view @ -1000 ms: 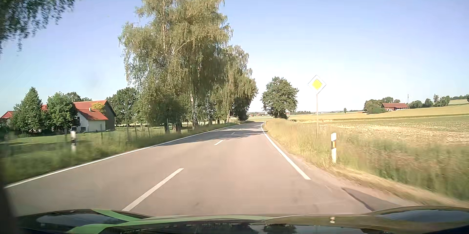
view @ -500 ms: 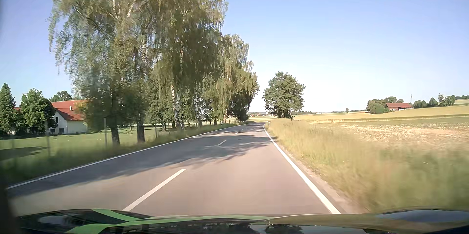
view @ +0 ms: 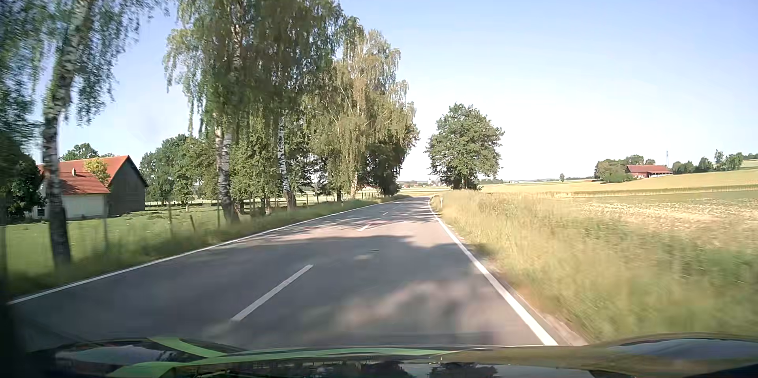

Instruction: Follow the waypoints while adhering to traffic rules and regulations

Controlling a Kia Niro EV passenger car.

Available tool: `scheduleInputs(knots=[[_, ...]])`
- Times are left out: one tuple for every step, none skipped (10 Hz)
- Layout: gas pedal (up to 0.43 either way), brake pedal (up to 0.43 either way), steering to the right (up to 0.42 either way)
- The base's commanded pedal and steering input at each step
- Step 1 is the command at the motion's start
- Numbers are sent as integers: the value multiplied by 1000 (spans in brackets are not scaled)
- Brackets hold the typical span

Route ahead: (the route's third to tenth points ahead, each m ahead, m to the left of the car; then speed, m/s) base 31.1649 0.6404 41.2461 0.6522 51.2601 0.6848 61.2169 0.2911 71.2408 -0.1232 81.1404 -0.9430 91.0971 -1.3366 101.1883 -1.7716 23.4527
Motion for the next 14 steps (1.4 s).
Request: scheduleInputs(knots=[[130, 0, 0], [130, 0, 0], [130, 0, 0], [138, 0, 0], [138, 0, 0], [150, 0, 0], [150, 0, 0], [150, 0, 0], [157, 0, 1], [157, 0, 2], [157, 0, 3], [157, 0, 3], [157, 0, 3], [157, 0, 3]])
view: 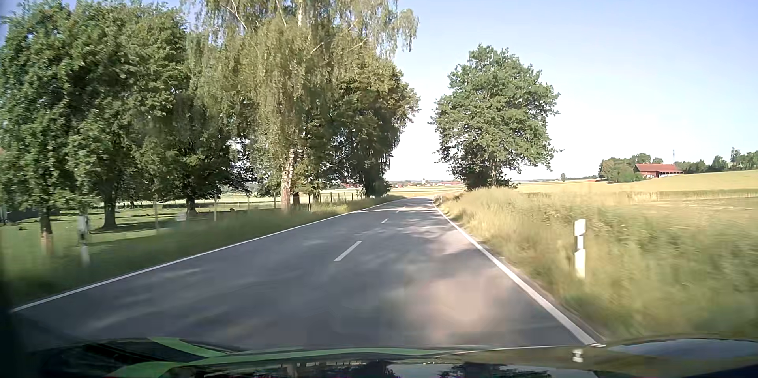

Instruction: Follow the waypoints while adhering to traffic rules and regulations

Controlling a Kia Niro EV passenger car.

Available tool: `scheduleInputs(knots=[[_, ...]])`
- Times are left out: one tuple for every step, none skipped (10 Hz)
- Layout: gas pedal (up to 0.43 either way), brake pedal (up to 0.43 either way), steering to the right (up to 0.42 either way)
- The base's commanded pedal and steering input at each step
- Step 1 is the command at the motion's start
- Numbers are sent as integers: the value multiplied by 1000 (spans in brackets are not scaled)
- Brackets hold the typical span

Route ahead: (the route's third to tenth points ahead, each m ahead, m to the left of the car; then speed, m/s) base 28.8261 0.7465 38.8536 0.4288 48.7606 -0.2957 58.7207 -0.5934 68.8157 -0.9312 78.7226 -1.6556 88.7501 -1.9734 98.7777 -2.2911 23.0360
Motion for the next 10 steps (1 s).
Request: scheduleInputs(knots=[[169, 0, 3], [169, 0, 3], [169, 0, 3], [169, 0, 3], [169, 0, 3], [169, 0, 3], [177, 0, 3], [177, 0, 3], [177, 0, 3], [189, 0, 3]])
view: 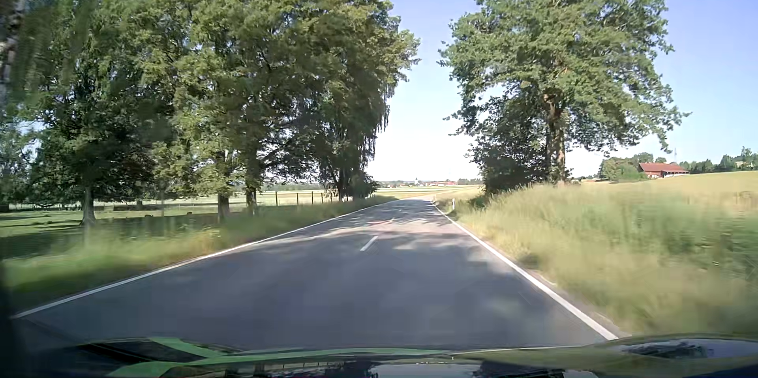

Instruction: Follow the waypoints while adhering to traffic rules and regulations

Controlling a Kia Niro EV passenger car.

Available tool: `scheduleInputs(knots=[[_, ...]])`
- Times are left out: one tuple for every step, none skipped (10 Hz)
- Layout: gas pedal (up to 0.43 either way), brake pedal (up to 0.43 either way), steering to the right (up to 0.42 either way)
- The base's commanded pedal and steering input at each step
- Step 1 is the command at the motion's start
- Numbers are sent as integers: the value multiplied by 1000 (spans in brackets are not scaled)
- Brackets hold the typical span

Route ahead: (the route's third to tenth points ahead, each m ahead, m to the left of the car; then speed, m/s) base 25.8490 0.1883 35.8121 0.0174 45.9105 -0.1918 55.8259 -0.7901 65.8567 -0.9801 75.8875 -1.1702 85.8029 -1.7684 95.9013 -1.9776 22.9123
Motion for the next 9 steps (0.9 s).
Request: scheduleInputs(knots=[[189, 0, 3], [189, 0, 3], [189, 0, 3], [197, 0, 3], [197, 0, 3], [197, 0, 3], [197, 0, 3], [197, 0, 3], [209, 0, 3]])
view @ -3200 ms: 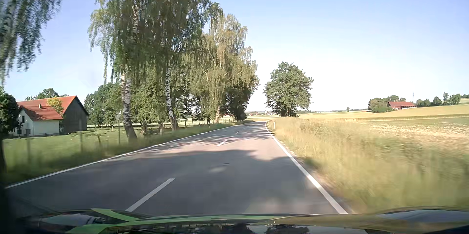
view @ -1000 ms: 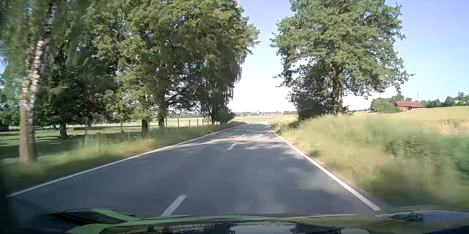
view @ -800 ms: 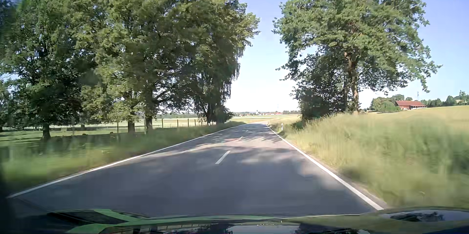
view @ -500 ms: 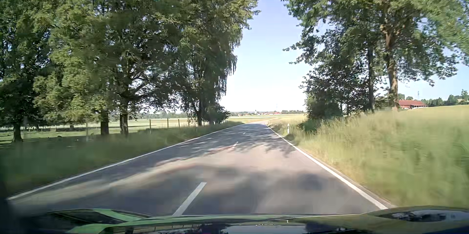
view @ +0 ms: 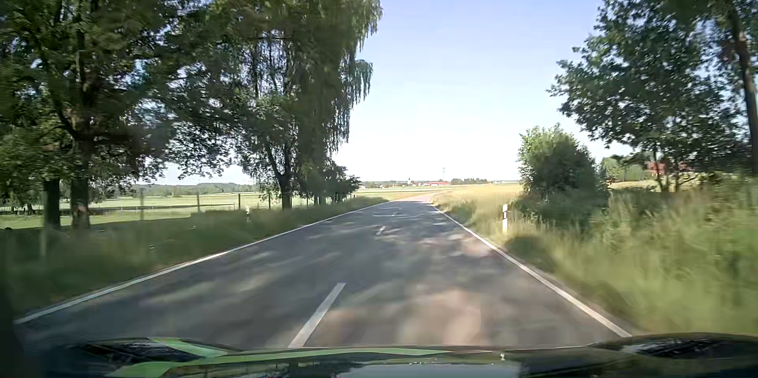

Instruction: Follow the waypoints while adhering to traffic rules and regulations

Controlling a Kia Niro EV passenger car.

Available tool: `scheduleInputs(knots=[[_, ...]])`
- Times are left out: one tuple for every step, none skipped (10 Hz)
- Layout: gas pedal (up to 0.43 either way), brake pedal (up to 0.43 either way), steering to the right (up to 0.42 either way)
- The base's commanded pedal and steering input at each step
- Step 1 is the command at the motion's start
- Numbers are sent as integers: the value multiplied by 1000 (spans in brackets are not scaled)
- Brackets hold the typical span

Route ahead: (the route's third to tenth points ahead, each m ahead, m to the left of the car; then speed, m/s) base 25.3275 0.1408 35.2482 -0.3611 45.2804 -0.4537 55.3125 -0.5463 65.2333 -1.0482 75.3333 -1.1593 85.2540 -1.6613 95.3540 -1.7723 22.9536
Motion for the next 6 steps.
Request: scheduleInputs(knots=[[209, 0, 3], [220, 0, 3], [220, 0, 3], [228, 0, 3], [240, 0, 3], [240, 0, 3]])
